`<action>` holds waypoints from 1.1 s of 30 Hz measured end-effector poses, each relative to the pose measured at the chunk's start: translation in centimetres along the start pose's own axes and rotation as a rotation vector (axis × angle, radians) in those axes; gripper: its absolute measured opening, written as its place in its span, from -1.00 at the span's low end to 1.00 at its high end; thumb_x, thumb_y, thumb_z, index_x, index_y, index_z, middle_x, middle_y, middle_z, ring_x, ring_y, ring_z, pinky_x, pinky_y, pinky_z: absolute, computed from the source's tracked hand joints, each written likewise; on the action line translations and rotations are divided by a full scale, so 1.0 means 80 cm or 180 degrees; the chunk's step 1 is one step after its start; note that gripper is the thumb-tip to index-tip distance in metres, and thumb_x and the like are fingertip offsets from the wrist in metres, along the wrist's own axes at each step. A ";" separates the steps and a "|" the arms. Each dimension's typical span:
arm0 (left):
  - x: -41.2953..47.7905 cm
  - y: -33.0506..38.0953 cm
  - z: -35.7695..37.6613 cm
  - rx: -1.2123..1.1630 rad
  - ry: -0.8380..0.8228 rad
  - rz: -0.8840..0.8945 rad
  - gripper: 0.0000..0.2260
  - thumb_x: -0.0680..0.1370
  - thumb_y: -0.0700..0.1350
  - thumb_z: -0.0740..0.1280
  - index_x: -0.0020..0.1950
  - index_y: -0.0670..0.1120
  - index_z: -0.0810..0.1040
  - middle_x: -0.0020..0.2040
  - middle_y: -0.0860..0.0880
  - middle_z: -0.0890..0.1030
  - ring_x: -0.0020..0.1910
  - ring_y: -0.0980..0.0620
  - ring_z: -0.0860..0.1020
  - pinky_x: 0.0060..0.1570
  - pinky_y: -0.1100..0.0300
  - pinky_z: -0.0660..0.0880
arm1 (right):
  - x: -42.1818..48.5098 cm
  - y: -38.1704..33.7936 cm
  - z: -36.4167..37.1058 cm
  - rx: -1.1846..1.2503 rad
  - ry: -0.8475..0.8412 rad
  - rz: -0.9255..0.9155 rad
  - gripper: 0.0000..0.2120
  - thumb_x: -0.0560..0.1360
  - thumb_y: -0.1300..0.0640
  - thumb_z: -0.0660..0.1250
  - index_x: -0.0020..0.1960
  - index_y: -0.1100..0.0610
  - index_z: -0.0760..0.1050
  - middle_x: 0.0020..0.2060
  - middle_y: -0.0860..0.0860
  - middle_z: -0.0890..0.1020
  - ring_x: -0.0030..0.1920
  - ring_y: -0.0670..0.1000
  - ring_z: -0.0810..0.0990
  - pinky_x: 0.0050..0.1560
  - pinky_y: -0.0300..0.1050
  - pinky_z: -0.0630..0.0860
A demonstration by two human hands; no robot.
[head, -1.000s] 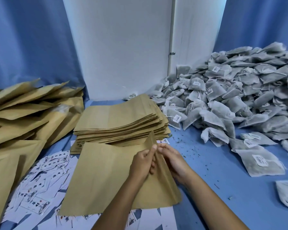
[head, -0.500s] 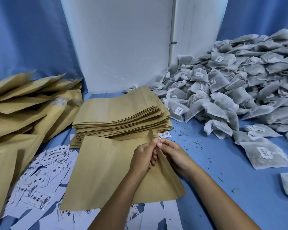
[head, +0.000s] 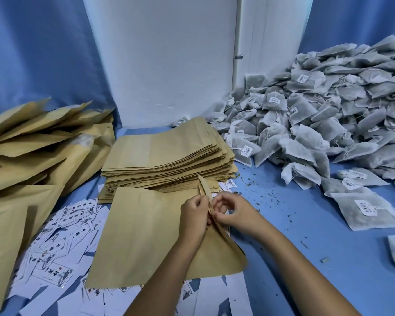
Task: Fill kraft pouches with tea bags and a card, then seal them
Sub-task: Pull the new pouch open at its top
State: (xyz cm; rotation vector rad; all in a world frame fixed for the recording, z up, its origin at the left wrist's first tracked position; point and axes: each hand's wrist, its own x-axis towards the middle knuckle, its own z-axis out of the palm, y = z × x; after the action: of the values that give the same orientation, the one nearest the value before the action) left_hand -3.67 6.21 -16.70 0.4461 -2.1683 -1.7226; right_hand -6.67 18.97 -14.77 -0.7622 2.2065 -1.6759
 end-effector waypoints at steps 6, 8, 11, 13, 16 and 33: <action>-0.007 0.003 0.003 0.1075 0.0502 0.0732 -0.83 0.49 -0.16 0.28 -0.23 -0.01 0.31 -0.34 0.04 0.41 -0.34 0.02 0.35 -0.37 0.12 0.20 | -0.002 -0.004 0.009 -0.0617 0.0344 0.0180 -0.78 0.44 0.28 0.30 -0.35 0.10 0.40 -0.47 -0.05 0.41 -0.41 -0.09 0.34 -0.37 -0.31 0.29; -0.009 0.008 0.002 0.1112 0.0637 0.1253 -0.81 0.43 -0.22 0.32 -0.15 0.01 0.33 -0.26 0.08 0.39 -0.32 0.10 0.36 -0.38 0.20 0.24 | -0.001 -0.001 0.008 -0.0660 0.0587 0.0243 -0.74 0.43 0.28 0.28 -0.39 0.09 0.35 -0.48 -0.07 0.37 -0.43 -0.13 0.29 -0.38 -0.30 0.24; -0.011 0.009 0.000 0.1549 0.0449 0.1869 -0.83 0.40 -0.27 0.32 -0.19 -0.03 0.40 -0.18 0.09 0.39 -0.33 0.09 0.39 -0.43 0.18 0.36 | -0.001 0.002 0.007 -0.0676 0.0866 0.0255 -0.73 0.43 0.24 0.28 -0.40 0.07 0.32 -0.50 -0.09 0.34 -0.44 -0.14 0.26 -0.39 -0.28 0.21; -0.009 0.004 0.001 0.1713 0.0304 0.1921 -0.89 0.44 -0.27 0.31 -0.21 -0.07 0.45 -0.12 0.05 0.39 -0.32 0.06 0.41 -0.41 0.16 0.36 | 0.000 0.004 0.007 -0.0766 0.0896 0.0265 -0.73 0.46 0.18 0.30 -0.38 0.07 0.32 -0.49 -0.09 0.36 -0.44 -0.14 0.27 -0.41 -0.29 0.21; -0.007 -0.001 0.005 0.1531 0.0133 0.1929 -0.89 0.49 -0.27 0.25 -0.23 -0.13 0.49 -0.03 0.06 0.31 -0.25 0.14 0.36 -0.32 0.21 0.32 | 0.002 0.004 0.004 -0.0836 0.0885 0.0336 -0.73 0.48 0.15 0.31 -0.36 0.08 0.34 -0.47 -0.08 0.38 -0.42 -0.14 0.29 -0.42 -0.32 0.24; -0.016 0.013 0.003 0.2115 -0.0385 0.2453 -0.83 0.40 -0.35 0.32 -0.22 -0.10 0.43 -0.15 0.01 0.45 -0.31 0.02 0.41 -0.39 0.15 0.36 | -0.009 -0.012 -0.024 -0.0830 0.0225 0.0468 -0.82 0.45 0.30 0.25 -0.32 0.23 0.40 -0.53 -0.04 0.27 -0.47 -0.09 0.21 -0.36 -0.16 0.18</action>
State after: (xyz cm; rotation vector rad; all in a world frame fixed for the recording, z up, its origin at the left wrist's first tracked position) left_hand -2.67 7.18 -15.79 -0.3389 -2.4838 -0.6254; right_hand -6.83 20.70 -13.36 -0.5895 2.4963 -1.3839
